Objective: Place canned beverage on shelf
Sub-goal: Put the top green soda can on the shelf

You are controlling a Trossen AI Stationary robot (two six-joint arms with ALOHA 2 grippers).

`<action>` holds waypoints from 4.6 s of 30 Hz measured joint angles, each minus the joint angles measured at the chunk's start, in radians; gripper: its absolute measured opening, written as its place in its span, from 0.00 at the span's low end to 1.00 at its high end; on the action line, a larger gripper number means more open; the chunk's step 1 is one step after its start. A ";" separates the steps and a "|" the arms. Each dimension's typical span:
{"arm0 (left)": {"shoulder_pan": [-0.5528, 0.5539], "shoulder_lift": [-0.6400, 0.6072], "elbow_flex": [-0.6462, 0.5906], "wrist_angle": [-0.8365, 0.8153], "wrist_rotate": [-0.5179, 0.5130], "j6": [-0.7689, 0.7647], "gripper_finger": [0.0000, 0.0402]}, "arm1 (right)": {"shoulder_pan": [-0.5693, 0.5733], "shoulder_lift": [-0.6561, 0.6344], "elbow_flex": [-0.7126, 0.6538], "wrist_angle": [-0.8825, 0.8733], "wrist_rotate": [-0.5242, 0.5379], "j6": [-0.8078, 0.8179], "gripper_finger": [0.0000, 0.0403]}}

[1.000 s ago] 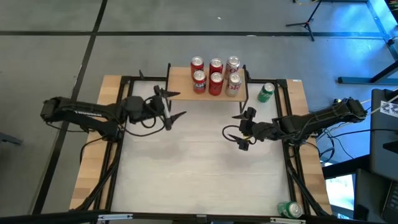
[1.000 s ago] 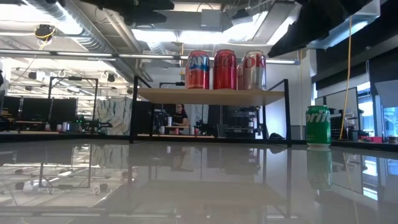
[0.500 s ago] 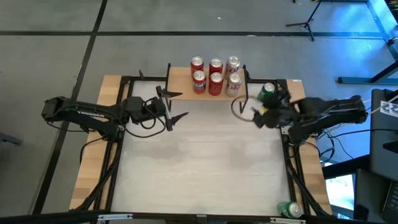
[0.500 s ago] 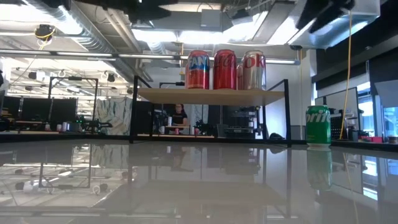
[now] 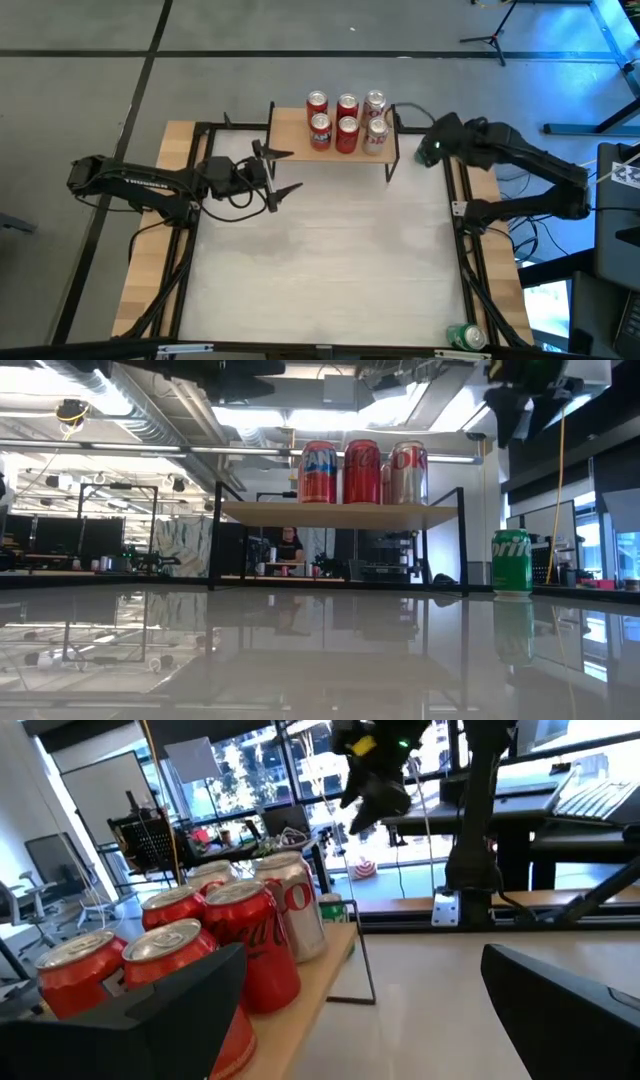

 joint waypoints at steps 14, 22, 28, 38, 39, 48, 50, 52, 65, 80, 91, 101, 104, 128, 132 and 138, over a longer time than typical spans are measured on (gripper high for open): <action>-0.001 0.000 0.000 -0.028 0.001 0.007 0.98 | -0.423 0.095 0.000 0.169 -0.309 -0.301 0.95; 0.000 0.000 0.000 -0.031 0.001 0.009 0.98 | -0.499 0.150 -0.001 0.222 -0.385 -0.396 0.95; 0.000 0.000 0.000 -0.034 0.001 0.009 0.98 | -0.547 0.156 -0.089 0.320 -0.417 -0.370 0.95; 0.000 0.000 0.000 -0.037 0.001 0.009 0.98 | -0.561 0.263 -0.176 0.377 -0.452 -0.314 0.95; 0.000 0.000 0.000 -0.038 0.001 0.009 0.98 | -0.561 0.280 -0.178 0.379 -0.452 -0.315 0.95; 0.000 0.000 0.000 -0.039 0.001 0.009 0.98 | -0.560 0.363 -0.180 0.378 -0.424 -0.295 0.95; 0.000 0.000 0.000 -0.039 0.001 0.009 0.98 | -0.560 0.372 -0.180 0.374 -0.412 -0.291 0.95; 0.000 0.000 0.000 -0.040 0.001 0.009 0.98 | -0.560 0.380 -0.180 0.376 -0.402 -0.291 0.95; 0.000 0.000 0.000 -0.043 0.001 0.005 0.98 | -0.560 0.450 -0.179 0.334 -0.426 -0.297 0.95; 0.000 0.000 0.000 -0.043 0.001 0.003 0.98 | -0.554 0.449 -0.178 0.307 -0.428 -0.358 0.72; 0.000 0.000 0.000 -0.042 0.001 0.003 0.98 | -0.433 0.235 -0.181 0.118 -0.522 -0.360 0.72; 0.000 0.000 0.000 -0.048 0.001 -0.005 0.98 | -0.105 0.068 -0.180 -0.025 -0.584 -0.195 0.72; 0.000 0.000 0.000 -0.050 0.001 -0.013 0.98 | 0.009 0.057 -0.180 -0.003 -0.585 -0.146 0.73; 0.000 0.000 0.000 -0.050 0.001 -0.017 0.98 | 0.415 0.110 -0.179 0.362 -0.564 -0.065 0.74; -0.001 0.000 0.000 -0.056 0.001 -0.025 0.98 | 0.481 0.197 -0.179 0.468 -0.560 -0.119 0.73; -0.022 -0.003 0.000 -0.167 -0.033 -0.082 0.98 | 0.507 0.373 -0.104 0.532 -0.560 -0.228 0.73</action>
